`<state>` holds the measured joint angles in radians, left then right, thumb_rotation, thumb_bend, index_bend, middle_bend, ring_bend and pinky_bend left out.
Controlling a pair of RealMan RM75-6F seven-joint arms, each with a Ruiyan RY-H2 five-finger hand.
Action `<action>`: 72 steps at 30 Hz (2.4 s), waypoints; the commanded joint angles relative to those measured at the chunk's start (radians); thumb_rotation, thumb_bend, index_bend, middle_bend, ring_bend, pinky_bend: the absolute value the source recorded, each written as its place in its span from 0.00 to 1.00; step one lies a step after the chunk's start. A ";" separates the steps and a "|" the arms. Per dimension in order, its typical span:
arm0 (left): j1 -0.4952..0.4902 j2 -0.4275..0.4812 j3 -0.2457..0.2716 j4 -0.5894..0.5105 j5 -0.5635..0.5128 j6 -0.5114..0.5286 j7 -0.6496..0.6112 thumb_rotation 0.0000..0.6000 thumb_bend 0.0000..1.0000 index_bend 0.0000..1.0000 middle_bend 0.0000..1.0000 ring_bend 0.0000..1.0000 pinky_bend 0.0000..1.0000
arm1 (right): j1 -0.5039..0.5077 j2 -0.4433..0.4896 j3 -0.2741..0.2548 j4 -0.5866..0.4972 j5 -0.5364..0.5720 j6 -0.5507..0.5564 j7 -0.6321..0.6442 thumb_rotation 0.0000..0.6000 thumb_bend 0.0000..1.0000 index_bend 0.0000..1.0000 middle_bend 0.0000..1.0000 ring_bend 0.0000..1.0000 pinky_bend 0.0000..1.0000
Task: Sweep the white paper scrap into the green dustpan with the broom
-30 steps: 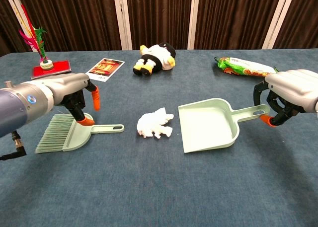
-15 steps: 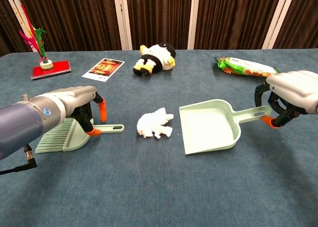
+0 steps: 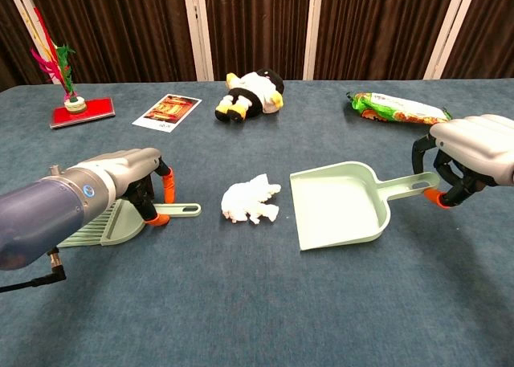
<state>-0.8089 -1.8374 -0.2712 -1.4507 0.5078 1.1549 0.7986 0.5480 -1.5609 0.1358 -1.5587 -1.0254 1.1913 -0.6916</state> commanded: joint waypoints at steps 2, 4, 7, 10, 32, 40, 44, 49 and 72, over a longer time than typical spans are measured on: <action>0.005 -0.006 -0.015 -0.001 0.018 0.015 -0.033 1.00 0.58 0.73 1.00 0.98 1.00 | 0.000 -0.001 -0.003 -0.001 -0.001 0.001 -0.004 1.00 0.48 0.66 0.81 0.82 0.72; 0.011 -0.007 -0.030 -0.008 0.040 0.026 -0.068 1.00 0.58 0.74 1.00 0.98 1.00 | 0.001 0.000 -0.003 -0.005 0.000 0.001 -0.005 1.00 0.48 0.66 0.81 0.82 0.72; 0.018 -0.008 -0.057 -0.021 0.080 0.043 -0.126 1.00 0.59 0.74 1.00 0.98 1.00 | 0.002 0.001 -0.003 -0.010 0.001 0.002 -0.011 1.00 0.48 0.66 0.81 0.82 0.72; 0.021 -0.003 -0.084 -0.048 0.101 0.049 -0.167 1.00 0.59 0.75 1.00 0.98 1.00 | 0.004 0.001 -0.003 -0.015 0.004 0.005 -0.021 1.00 0.48 0.66 0.81 0.82 0.72; -0.048 -0.093 -0.163 -0.092 0.103 0.038 -0.247 1.00 0.60 0.75 1.00 0.98 1.00 | 0.046 -0.062 0.059 0.017 0.051 0.044 -0.099 1.00 0.49 0.66 0.81 0.82 0.72; -0.117 -0.182 -0.226 -0.002 0.143 0.008 -0.319 1.00 0.60 0.75 1.00 0.98 1.00 | 0.048 -0.051 0.061 0.035 0.060 0.037 -0.087 1.00 0.49 0.66 0.81 0.82 0.72; -0.159 -0.228 -0.253 0.048 0.167 -0.009 -0.350 1.00 0.60 0.75 1.00 0.98 1.00 | 0.044 -0.048 0.055 0.032 0.054 0.047 -0.087 1.00 0.49 0.66 0.81 0.82 0.72; -0.221 -0.292 -0.309 0.127 0.179 -0.026 -0.389 1.00 0.59 0.75 1.00 0.98 1.00 | 0.044 -0.035 0.050 0.023 0.049 0.046 -0.090 1.00 0.49 0.66 0.81 0.82 0.72; -0.237 -0.276 -0.359 0.037 0.388 0.023 -0.609 1.00 0.55 0.74 1.00 0.97 1.00 | 0.021 0.015 0.021 -0.039 0.033 0.063 -0.084 1.00 0.49 0.67 0.81 0.82 0.72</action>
<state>-1.0643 -2.1318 -0.6409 -1.3914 0.8806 1.1697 0.2067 0.5696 -1.5466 0.1570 -1.5975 -0.9923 1.2546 -0.7757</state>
